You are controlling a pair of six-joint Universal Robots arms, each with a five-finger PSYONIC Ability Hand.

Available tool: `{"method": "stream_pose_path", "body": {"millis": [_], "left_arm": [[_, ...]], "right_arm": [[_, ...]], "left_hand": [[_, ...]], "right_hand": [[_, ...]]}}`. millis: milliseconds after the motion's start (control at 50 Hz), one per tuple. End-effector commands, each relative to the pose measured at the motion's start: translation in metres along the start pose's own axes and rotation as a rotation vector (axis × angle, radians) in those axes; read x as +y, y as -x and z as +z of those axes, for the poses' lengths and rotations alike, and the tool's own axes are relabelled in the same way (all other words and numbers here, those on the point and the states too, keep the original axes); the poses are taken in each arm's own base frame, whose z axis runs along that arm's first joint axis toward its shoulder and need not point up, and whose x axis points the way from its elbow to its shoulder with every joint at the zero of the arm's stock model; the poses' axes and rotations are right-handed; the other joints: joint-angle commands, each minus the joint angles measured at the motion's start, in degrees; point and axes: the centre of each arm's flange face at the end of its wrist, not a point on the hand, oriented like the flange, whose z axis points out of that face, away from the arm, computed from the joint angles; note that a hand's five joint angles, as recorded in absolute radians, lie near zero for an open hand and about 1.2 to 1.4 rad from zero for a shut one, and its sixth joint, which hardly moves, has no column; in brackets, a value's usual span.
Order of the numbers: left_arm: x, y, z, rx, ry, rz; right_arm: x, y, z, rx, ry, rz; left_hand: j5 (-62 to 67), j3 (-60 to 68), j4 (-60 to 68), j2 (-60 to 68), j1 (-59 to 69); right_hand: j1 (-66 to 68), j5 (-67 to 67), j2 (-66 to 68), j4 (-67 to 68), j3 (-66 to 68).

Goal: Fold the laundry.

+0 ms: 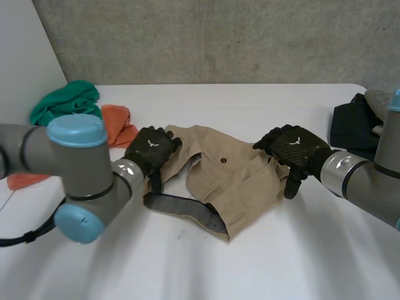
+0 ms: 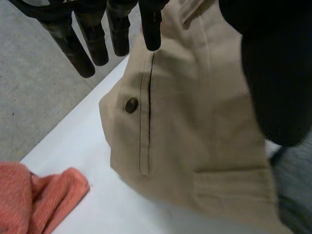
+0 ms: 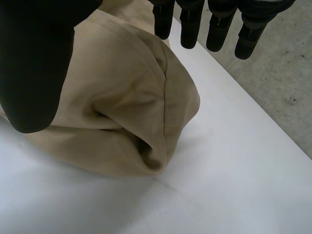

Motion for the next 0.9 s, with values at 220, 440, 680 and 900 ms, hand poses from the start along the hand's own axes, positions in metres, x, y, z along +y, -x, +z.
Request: {"method": "stream_pose_path", "body": {"millis": [220, 440, 680, 900], "left_arm": [[-0.095, 0.045, 0.028, -0.255, -0.178, 0.012], [-0.229, 0.004, 0.003, -0.154, -0.694, -0.007], [-0.189, -0.086, 0.025, 0.026, -0.621, -0.045], [-0.168, 0.011, 0.007, -0.17, -0.406, -0.122]], "right_arm": [[-0.004, -0.007, -0.009, 0.034, -0.013, 0.005], [-0.008, -0.033, -0.007, 0.129, -0.025, 0.047], [0.006, -0.063, -0.004, 0.233, 0.032, 0.133], [-0.012, -0.033, -0.012, 0.074, 0.0, 0.132]], "left_hand": [[65.99, 66.65, 66.65, 66.67, 66.46], [65.99, 66.65, 66.65, 66.67, 66.46], [30.05, 30.71, 30.71, 30.74, 30.53], [-4.01, -3.35, -3.35, -3.33, -3.54]], "right_hand": [[-2.71, -2.78, -1.92, -2.14, -2.02], [-2.71, -2.78, -1.92, -2.14, -2.02], [-2.71, -2.78, -1.92, -2.14, -2.02], [-2.71, -2.78, -1.92, -2.14, -2.02]]}}
